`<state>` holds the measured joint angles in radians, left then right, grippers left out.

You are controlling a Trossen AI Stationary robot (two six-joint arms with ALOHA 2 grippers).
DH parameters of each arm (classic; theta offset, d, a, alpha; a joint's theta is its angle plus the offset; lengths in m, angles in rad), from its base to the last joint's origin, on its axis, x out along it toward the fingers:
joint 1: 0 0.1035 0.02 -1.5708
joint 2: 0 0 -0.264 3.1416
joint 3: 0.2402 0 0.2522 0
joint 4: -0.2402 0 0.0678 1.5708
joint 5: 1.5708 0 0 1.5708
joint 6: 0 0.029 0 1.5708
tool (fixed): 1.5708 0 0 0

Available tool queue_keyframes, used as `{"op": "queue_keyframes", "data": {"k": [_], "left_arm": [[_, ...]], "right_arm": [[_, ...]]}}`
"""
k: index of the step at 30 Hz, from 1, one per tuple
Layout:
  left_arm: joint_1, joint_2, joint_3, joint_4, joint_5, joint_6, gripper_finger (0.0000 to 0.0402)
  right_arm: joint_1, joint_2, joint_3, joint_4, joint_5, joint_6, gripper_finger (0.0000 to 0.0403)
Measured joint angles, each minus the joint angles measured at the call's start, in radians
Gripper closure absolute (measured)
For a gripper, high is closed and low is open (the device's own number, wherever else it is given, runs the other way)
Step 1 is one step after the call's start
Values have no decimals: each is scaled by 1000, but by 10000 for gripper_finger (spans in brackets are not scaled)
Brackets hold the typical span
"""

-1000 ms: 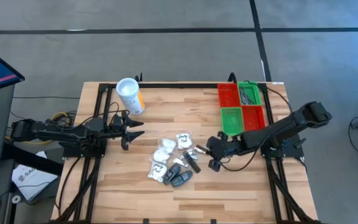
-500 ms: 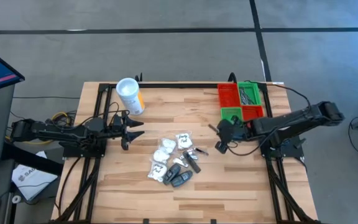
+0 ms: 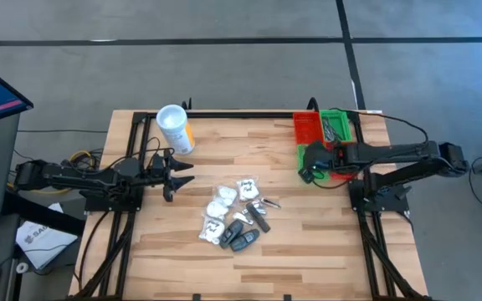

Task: Pick & Place Travel size toiletries
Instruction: Put the black comb into the top green bin

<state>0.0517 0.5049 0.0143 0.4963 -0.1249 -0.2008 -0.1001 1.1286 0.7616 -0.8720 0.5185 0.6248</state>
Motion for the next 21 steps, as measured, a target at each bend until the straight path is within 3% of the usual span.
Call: {"op": "queue_keyframes", "data": {"k": [5, 21], "left_arm": [[0, 0, 0, 0, 0, -12, 192], [0, 0, 0, 0, 0, -14, 192]], "right_arm": [[-112, 0, 0, -28, 37, -25, 396], [-529, 0, 0, 50, 21, -279, 400]]}}
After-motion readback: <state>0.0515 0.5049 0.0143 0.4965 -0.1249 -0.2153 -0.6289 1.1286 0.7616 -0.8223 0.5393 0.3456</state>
